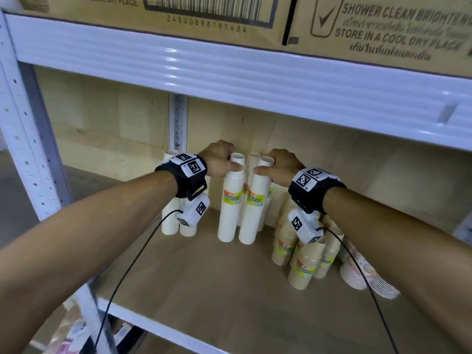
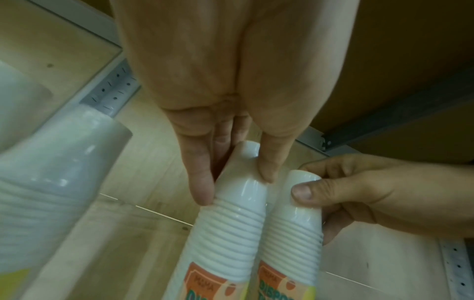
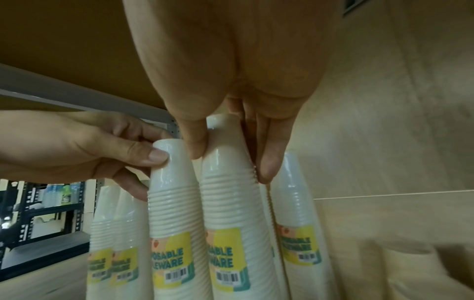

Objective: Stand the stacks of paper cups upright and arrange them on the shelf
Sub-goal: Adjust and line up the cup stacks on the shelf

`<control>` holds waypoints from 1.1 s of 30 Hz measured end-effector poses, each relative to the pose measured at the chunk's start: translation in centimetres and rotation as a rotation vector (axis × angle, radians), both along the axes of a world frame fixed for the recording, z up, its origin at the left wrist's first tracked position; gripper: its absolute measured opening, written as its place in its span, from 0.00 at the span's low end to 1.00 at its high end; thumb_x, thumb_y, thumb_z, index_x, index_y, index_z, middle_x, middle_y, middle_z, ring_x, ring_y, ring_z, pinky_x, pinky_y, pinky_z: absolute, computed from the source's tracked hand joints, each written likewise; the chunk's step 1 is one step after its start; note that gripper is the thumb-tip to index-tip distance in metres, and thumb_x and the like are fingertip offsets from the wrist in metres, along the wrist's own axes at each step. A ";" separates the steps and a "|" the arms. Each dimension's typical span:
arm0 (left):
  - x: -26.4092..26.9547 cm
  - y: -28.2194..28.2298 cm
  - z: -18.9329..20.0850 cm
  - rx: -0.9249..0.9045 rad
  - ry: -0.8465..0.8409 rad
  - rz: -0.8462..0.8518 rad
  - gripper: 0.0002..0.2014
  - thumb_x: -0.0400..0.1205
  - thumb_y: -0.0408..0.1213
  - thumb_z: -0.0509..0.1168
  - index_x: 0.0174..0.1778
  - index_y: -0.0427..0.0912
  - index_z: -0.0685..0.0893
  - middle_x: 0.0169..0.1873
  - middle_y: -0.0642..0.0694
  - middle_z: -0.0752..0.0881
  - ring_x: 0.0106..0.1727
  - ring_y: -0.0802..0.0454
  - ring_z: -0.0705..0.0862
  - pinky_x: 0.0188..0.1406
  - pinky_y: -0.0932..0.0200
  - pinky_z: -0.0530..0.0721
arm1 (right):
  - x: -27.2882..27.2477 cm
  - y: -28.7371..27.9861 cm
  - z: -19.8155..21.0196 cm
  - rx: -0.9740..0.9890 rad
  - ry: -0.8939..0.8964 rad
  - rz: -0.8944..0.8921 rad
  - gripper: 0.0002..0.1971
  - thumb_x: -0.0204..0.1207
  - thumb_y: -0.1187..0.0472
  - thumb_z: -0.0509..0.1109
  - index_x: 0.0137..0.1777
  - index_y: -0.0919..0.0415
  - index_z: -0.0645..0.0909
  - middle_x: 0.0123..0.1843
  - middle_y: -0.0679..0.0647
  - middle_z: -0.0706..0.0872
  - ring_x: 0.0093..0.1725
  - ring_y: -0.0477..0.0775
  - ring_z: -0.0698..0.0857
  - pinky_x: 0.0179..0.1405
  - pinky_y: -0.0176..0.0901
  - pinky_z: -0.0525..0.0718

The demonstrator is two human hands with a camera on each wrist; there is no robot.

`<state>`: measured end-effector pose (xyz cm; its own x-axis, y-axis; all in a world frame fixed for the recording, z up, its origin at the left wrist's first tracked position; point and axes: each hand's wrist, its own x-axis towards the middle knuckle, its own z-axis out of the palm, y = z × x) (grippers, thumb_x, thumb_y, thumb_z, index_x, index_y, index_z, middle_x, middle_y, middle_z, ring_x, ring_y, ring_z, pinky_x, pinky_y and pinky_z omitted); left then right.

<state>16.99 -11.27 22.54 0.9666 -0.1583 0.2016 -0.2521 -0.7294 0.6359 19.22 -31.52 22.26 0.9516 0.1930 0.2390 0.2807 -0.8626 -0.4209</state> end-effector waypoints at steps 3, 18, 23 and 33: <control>1.5 -1.2 -0.5 0.057 -0.016 -0.018 0.16 0.77 0.43 0.73 0.58 0.41 0.84 0.52 0.43 0.86 0.53 0.44 0.86 0.54 0.41 0.88 | 0.4 -1.5 -0.4 0.009 0.011 -0.021 0.26 0.68 0.41 0.77 0.60 0.57 0.81 0.60 0.53 0.84 0.56 0.56 0.85 0.46 0.42 0.79; 6.0 -3.5 -2.3 0.054 -0.022 -0.083 0.22 0.77 0.43 0.73 0.67 0.43 0.81 0.60 0.46 0.83 0.57 0.47 0.84 0.51 0.53 0.86 | 2.7 -3.0 -1.7 0.018 0.032 -0.052 0.29 0.70 0.43 0.77 0.67 0.57 0.77 0.66 0.52 0.81 0.62 0.54 0.81 0.48 0.41 0.74; 6.7 -3.6 -2.9 0.002 0.012 -0.083 0.24 0.77 0.42 0.74 0.69 0.42 0.80 0.60 0.44 0.84 0.57 0.46 0.85 0.54 0.50 0.87 | 3.1 -2.8 -2.0 0.026 0.041 -0.045 0.31 0.71 0.44 0.76 0.71 0.58 0.76 0.70 0.52 0.79 0.66 0.54 0.80 0.52 0.41 0.76; 6.3 -3.8 -2.7 -0.044 0.033 -0.066 0.25 0.73 0.43 0.77 0.66 0.42 0.82 0.53 0.44 0.87 0.53 0.47 0.87 0.54 0.45 0.89 | 3.2 -2.4 -2.6 0.138 0.056 -0.041 0.32 0.68 0.46 0.79 0.70 0.58 0.76 0.69 0.55 0.81 0.65 0.57 0.81 0.62 0.52 0.82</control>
